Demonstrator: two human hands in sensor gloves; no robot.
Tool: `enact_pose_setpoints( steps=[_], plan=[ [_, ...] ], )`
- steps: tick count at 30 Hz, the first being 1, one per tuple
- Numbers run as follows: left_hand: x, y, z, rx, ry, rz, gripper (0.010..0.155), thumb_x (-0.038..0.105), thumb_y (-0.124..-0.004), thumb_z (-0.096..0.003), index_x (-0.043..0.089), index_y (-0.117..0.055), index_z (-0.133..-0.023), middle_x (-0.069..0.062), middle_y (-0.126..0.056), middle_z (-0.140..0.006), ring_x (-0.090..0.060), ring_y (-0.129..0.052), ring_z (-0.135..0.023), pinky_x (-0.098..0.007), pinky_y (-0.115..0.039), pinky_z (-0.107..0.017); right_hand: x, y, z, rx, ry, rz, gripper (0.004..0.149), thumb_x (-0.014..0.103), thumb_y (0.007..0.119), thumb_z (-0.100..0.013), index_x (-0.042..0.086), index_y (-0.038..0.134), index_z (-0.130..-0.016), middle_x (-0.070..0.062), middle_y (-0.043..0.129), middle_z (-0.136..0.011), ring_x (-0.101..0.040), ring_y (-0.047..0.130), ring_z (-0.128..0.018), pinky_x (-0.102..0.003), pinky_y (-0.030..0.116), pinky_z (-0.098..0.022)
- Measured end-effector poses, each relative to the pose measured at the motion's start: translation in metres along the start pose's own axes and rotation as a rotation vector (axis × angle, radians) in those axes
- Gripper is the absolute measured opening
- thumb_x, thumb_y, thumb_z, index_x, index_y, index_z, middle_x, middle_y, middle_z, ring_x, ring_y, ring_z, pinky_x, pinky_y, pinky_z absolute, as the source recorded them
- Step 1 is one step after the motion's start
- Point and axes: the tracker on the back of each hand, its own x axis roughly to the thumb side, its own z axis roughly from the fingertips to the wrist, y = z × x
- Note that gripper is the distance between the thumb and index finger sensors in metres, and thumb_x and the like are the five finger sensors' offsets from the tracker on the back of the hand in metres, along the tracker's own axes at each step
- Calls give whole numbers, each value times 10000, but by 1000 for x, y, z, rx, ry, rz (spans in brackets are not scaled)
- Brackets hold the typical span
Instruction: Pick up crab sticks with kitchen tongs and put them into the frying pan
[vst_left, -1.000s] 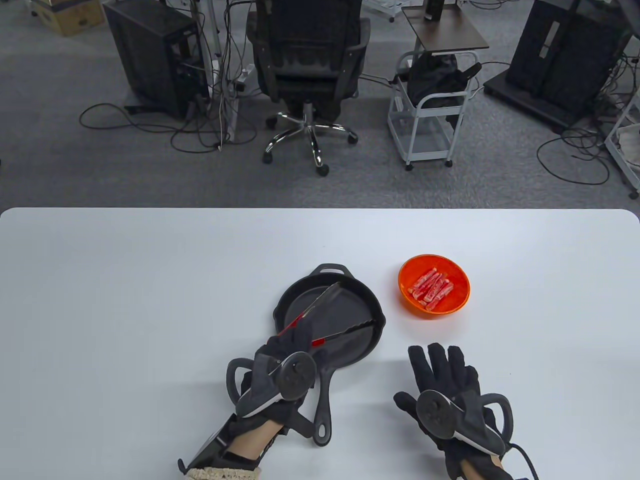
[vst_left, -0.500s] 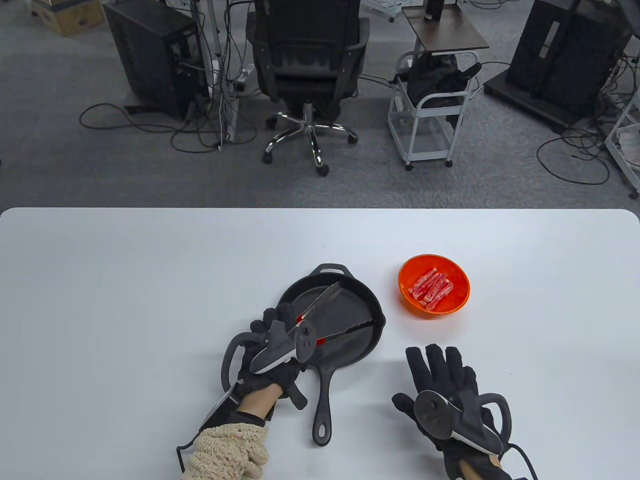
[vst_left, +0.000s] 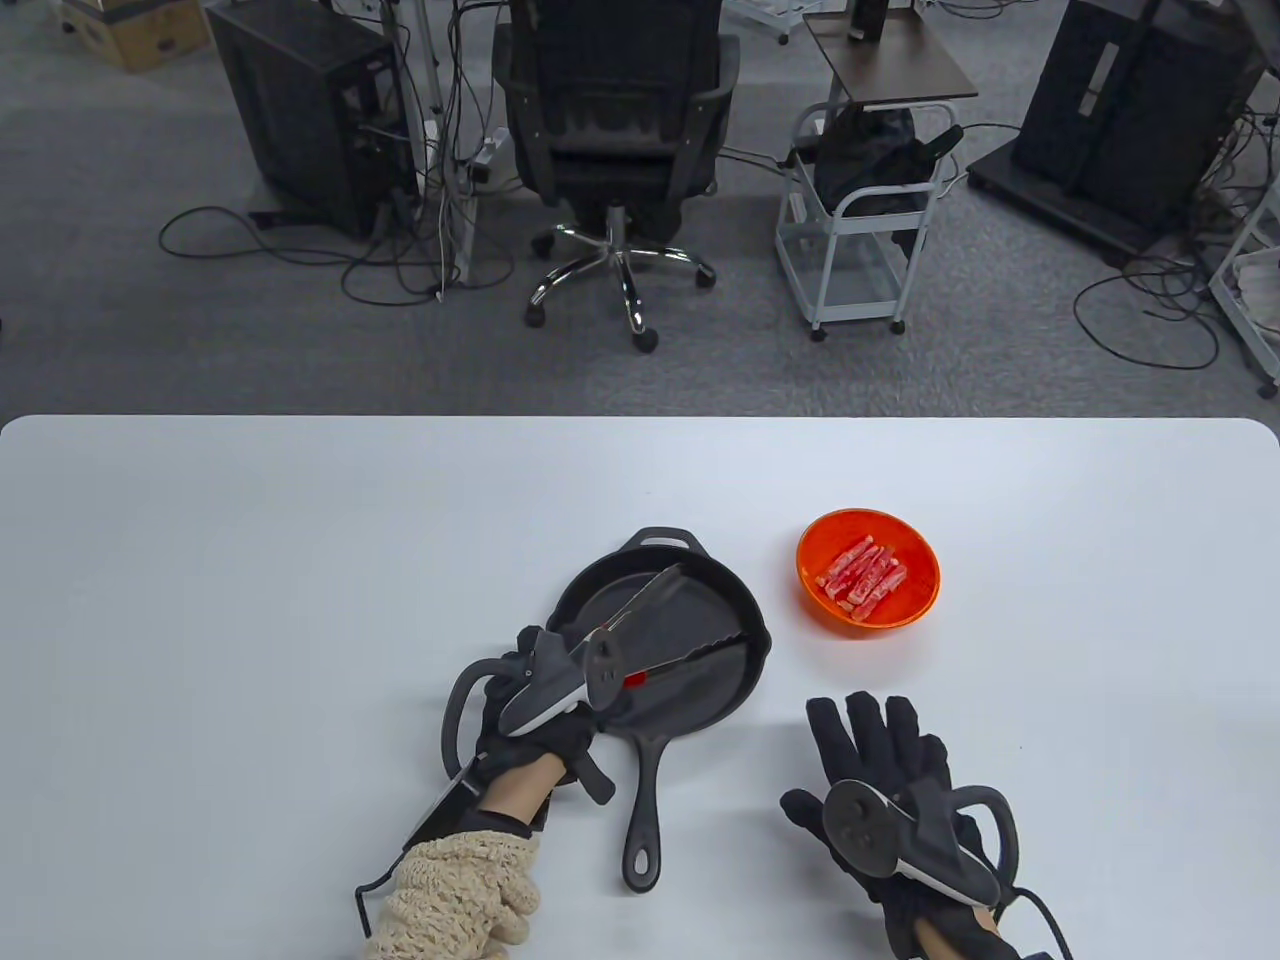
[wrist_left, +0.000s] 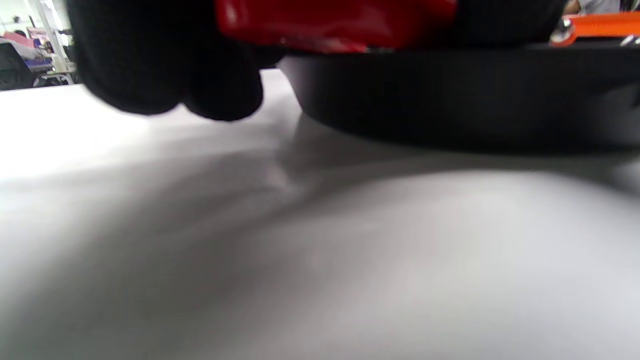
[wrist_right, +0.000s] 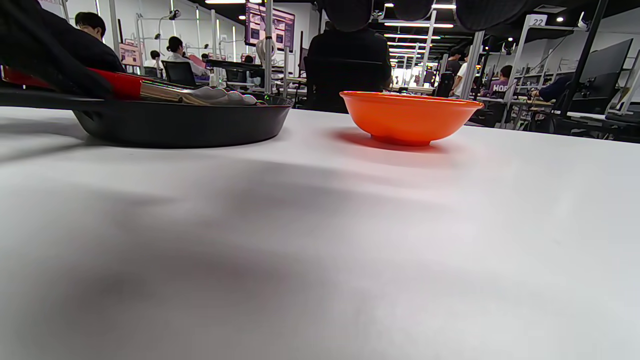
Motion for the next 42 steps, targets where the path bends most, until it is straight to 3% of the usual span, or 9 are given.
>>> enact_pose_setpoints(
  steps=[10, 15, 17, 25, 30, 35, 42],
  plan=[
    [-14, 3, 13, 117, 24, 79, 912, 765, -702, -525, 154, -520, -1178, -188, -742, -1016, -281, -979, -598, -477, -871, -429, 0, 0, 0, 7, 2, -1, 851, 638, 426, -526, 160, 194, -1190, -288, 350, -1208, -603, 338, -1036, -736, 494, -684],
    [-27, 13, 35, 150, 19, 109, 916, 766, -716, -516, 154, -533, -1173, -158, -826, -985, -265, -1014, -556, -454, -889, -391, 3, 3, -2, 27, -10, 27, 850, 639, 429, -525, 166, 193, -1191, -282, 345, -1212, -600, 334, -1040, -734, 486, -690],
    [-33, 16, 44, 166, 24, 115, 914, 768, -716, -515, 159, -533, -1173, -83, -881, -934, -240, -1040, -502, -436, -900, -367, 4, 4, -2, 35, -14, 36, 850, 640, 428, -524, 168, 192, -1191, -280, 342, -1213, -596, 329, -1044, -734, 484, -693],
    [-54, 18, 82, 228, 47, 213, 909, 790, -713, -501, 165, -581, -1147, -17, -975, -754, -190, -1085, -370, -374, -928, -276, 1, -2, -8, 30, 6, 10, 845, 645, 436, -522, 192, 203, -1197, -257, 340, -1227, -583, 323, -1061, -730, 473, -709],
    [-58, 9, 96, 246, 51, 273, 928, 806, -712, -489, 145, -598, -1129, 33, -980, -661, -87, -1002, -203, -312, -911, -195, -19, -12, -22, -18, 119, 28, 836, 648, 451, -520, 218, 229, -1201, -229, 356, -1236, -563, 336, -1078, -721, 472, -723],
    [-61, 9, 102, 273, 61, 286, 946, 815, -706, -483, 126, -597, -1123, 50, -975, -647, -43, -990, -197, -302, -908, -191, -53, -20, -48, -53, 271, -36, 829, 646, 462, -519, 220, 257, -1200, -218, 383, -1233, -547, 378, -1082, -705, 493, -729],
    [-65, 9, 105, 298, 87, 280, 982, 819, -712, -469, 97, -591, -1124, 77, -970, -621, -62, -982, -196, -302, -908, -196, -96, -12, -99, 5, 521, -88, 826, 641, 475, -523, 221, 245, -1195, -183, 430, -1226, -494, 489, -1079, -632, 578, -739]
  ],
)
